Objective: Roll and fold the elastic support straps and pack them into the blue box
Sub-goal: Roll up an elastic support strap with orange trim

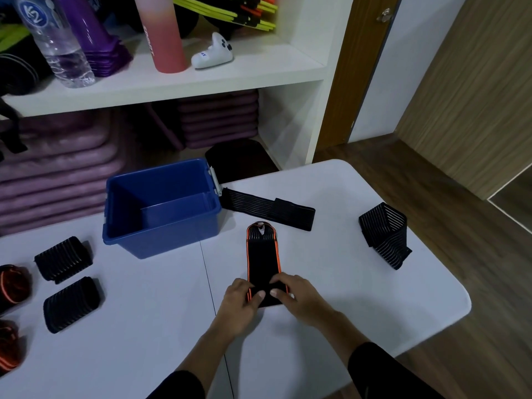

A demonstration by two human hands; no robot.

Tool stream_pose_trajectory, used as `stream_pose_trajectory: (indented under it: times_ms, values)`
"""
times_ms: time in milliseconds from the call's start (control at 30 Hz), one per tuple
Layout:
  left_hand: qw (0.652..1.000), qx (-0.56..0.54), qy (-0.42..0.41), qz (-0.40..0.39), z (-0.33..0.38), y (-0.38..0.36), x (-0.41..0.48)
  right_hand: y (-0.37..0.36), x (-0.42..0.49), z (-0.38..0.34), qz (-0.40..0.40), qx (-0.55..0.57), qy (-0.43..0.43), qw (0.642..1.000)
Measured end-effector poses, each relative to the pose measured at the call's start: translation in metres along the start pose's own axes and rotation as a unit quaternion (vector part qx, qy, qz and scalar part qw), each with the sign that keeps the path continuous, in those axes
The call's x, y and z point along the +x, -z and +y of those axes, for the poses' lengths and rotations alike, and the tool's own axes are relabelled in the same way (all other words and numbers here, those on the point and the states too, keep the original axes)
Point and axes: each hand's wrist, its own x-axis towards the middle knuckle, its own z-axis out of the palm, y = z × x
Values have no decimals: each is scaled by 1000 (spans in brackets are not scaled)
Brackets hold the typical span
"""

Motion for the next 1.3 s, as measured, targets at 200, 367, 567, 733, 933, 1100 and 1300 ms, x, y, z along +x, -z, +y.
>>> stream_pose_trajectory:
  times_ms: [200, 367, 567, 733, 933, 1100, 1300]
  values:
    - [998, -3, 63, 21, 1, -6, 14, -7, 13, 3, 51, 60, -61, 995]
    - [997, -19, 65, 32, 4, -8, 19, -15, 17, 7, 89, 64, -42, 993]
    - [998, -14, 53, 39, 2, -6, 24, -6, 19, 11, 45, 47, 13, 998]
    - [999, -1, 4, 49, -2, -3, 21, 4, 18, 17, -28, -13, 81, 996]
    - [997, 27, -66, 21, -10, 4, 7, 2, 17, 17, 4, -8, 84, 996]
    - [992, 76, -102, 11, -20, 6, 9, 4, 24, 12, -7, -10, 53, 999]
    - [999, 27, 21, -3, -8, 12, 23, -3, 32, 6, -11, 42, -82, 996]
